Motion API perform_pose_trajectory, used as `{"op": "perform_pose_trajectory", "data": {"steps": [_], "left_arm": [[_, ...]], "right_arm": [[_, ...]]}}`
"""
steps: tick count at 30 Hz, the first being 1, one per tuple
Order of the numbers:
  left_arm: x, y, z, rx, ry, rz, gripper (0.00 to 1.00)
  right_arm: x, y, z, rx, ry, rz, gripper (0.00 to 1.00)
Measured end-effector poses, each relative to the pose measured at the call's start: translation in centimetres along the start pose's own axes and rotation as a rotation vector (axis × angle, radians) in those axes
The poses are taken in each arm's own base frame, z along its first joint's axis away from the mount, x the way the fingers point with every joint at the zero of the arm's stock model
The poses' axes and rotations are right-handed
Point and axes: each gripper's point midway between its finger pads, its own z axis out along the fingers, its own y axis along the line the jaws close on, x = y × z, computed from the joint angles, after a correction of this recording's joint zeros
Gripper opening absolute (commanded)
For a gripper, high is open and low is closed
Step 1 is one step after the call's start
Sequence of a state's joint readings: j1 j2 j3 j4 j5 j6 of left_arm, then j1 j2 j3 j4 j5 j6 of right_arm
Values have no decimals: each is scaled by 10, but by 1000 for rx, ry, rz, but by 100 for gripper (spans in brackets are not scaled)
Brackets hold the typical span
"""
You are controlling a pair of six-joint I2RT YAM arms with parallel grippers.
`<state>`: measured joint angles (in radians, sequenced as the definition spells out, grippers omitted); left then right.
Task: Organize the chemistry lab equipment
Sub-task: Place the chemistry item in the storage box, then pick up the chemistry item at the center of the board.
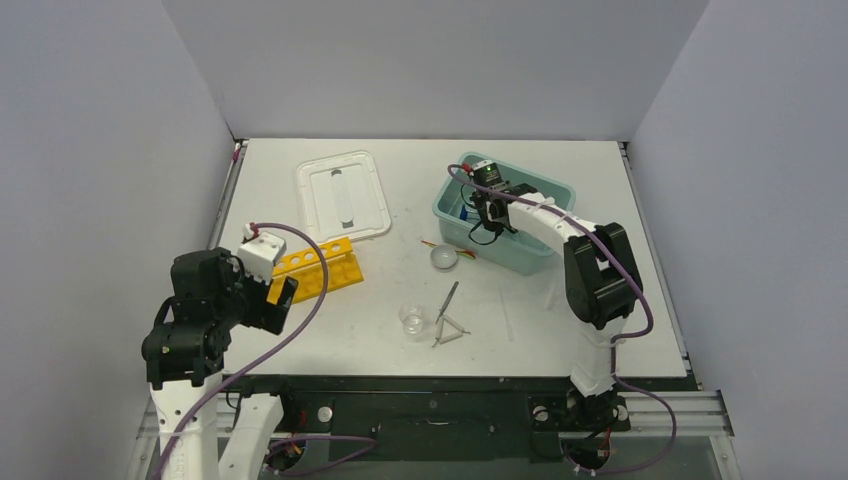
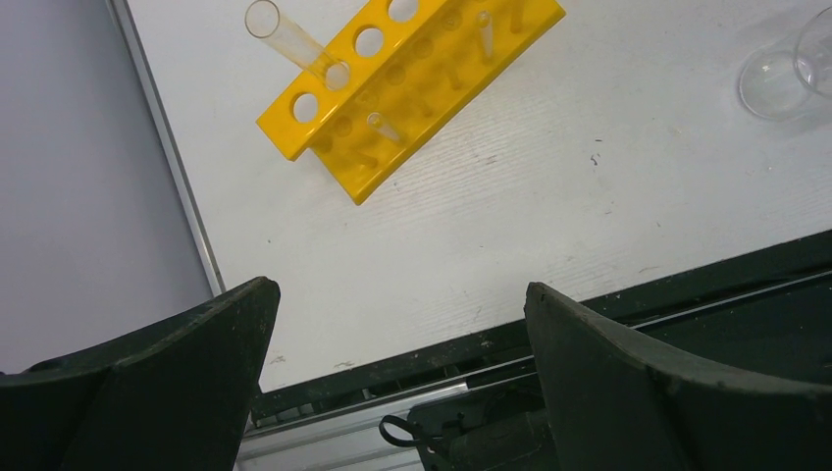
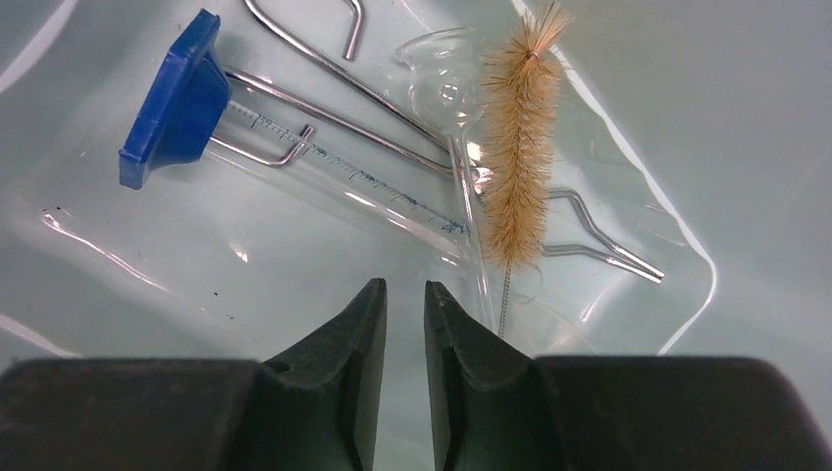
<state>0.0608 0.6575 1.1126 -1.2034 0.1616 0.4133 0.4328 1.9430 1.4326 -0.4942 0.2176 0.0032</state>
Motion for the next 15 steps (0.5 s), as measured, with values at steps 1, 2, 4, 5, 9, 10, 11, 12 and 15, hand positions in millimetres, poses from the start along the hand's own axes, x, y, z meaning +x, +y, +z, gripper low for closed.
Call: {"op": "perform_pose_trajectory", "data": {"steps": [1,2,4,5,9,10,11,12,15], "left_arm": [[0,0,0,1,2,-1,97],[1,-1,0,3,4,-3,97],[2,-2,-1,9,8,-5,97],[3,-3,-1,13,10,-5,97],[4,-8,-2,37,9,-6,97],[3,-9,-3,43,5,-6,97],[3,-11,-4,49,1,-6,97],[3,-12,-4,56,-2,-5,97],[4,-16,-5,74,-4,-4,97]], "right_arm": [[0,0,0,0,0,8,21],[0,1,0,0,-1,16,25],[-1,1,-2,0,-5,40,32],[-3,1,-4,0,-10,51,33],[-19,-1,-26,1,-72,97,51],[-25,-2,-35,5,-97,109,55],[-33,-3,-47,8,-130,123,57],[-41,-4,-61,10,-165,134,63],[-67,-3,-109,24,-295,170,75]]}}
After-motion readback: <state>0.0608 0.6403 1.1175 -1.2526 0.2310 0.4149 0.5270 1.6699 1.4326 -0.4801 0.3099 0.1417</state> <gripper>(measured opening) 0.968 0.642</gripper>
